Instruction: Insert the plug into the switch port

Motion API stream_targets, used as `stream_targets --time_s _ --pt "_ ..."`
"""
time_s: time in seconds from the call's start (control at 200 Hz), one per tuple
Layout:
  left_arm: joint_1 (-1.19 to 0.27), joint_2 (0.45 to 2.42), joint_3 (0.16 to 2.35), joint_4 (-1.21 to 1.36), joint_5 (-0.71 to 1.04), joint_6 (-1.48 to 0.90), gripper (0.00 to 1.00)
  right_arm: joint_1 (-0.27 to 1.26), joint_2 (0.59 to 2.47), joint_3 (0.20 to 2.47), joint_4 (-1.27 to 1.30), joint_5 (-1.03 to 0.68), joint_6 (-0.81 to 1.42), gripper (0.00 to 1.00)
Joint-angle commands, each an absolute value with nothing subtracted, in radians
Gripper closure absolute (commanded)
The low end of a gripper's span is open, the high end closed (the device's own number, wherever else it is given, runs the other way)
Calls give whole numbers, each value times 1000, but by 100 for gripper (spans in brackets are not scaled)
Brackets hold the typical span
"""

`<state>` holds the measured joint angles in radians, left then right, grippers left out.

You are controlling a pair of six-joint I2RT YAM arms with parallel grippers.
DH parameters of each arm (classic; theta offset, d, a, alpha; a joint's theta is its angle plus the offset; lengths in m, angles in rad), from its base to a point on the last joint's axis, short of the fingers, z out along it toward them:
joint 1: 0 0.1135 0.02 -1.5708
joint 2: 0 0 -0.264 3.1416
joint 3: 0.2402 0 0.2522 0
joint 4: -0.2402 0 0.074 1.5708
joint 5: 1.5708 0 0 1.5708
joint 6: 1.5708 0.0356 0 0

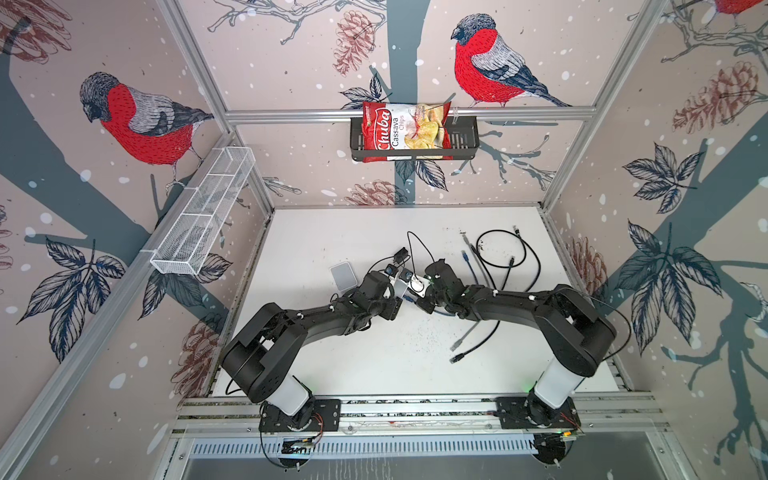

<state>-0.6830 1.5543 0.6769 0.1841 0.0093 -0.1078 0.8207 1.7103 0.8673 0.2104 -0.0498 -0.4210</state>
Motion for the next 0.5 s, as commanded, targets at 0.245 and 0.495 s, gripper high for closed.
stream_targets --time_s 0.245,0.495 --pt "-730 1543 678 314 503 -12 44 848 1686 875 619 -133 -445 97" --pt "-738 1543 668 381 540 -33 44 868 1729 913 642 -127 -439 97"
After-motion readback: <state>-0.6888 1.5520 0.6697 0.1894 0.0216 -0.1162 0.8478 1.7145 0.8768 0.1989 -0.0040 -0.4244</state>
